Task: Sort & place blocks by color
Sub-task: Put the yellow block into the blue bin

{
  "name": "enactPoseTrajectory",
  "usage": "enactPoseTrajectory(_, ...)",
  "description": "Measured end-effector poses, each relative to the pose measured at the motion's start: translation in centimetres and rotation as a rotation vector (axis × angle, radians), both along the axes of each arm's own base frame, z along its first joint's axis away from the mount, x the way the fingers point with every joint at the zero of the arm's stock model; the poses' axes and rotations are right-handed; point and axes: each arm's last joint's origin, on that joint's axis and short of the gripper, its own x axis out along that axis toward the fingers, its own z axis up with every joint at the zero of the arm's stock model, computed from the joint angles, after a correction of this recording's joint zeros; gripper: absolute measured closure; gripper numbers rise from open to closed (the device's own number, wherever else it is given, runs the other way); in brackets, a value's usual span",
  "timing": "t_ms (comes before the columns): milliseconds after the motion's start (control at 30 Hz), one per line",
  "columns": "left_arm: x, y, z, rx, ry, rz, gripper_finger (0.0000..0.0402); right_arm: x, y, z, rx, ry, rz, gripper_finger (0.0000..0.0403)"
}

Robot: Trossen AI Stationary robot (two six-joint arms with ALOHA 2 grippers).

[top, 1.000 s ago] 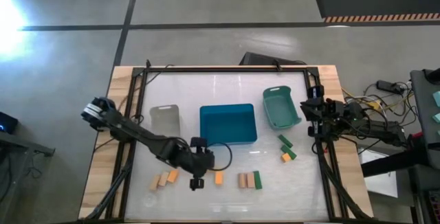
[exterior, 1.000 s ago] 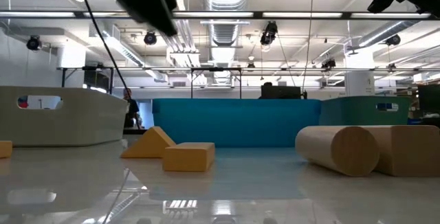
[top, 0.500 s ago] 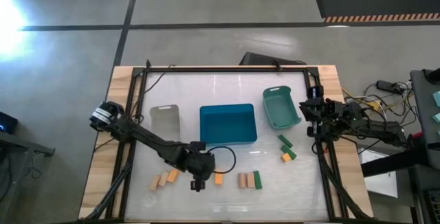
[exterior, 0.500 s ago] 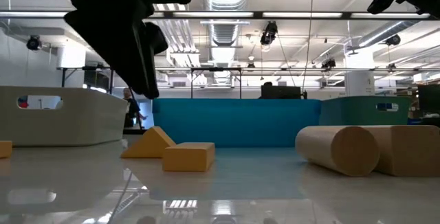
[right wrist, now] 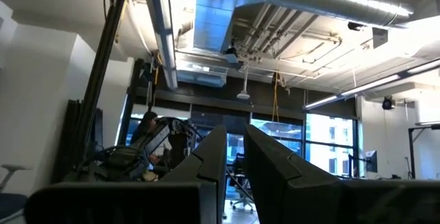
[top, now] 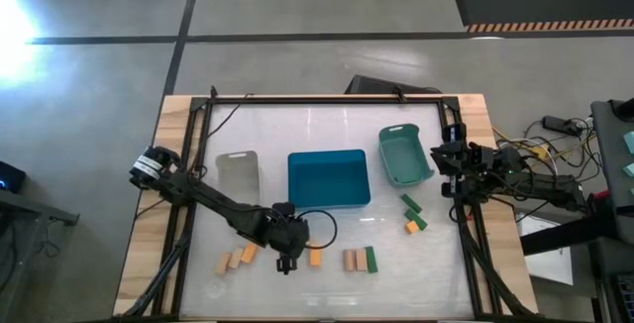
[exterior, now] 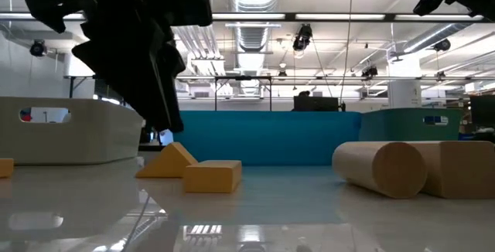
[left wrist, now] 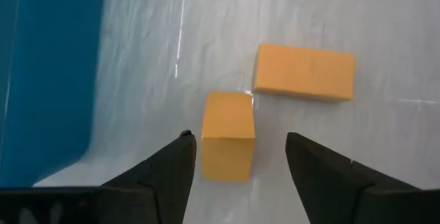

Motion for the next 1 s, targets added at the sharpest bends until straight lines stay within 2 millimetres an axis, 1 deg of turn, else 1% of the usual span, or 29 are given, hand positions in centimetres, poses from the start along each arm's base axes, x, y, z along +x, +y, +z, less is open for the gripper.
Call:
enactPoseTrajectory(200,-0.1,0.1,-0.4,0.004,-0.018,0.005,0.0192,0.0,0.0,0.0,-0.006,0.000,-0.004,0.0360)
enactPoseTrajectory(300,-0.1,0.1,-0.9,-0.002,-0.044,0.009,0.0192,0.0,0.0,0.0,-0.009,0.000,-0.006,0.0360)
enactPoseTrajectory(567,-0.6,0.4,-1.9,0.014,-0.045,0.041,0.0191,0.0,0.0,-0.1,-0.012,0.006,-0.009,0.0360)
enactPoseTrajectory(767,-0.6,0.4,-2.5,-0.012,-0.097,0.043,0.0191,0.1,-0.1,-0.1,0.002,0.013,-0.032,0.0360)
enactPoseTrajectory(1000,-0.4,0.3,-3.3,-0.008,-0.088,0.043,0.0191,0.1,-0.1,-0.2,-0.003,0.024,-0.037,0.0360)
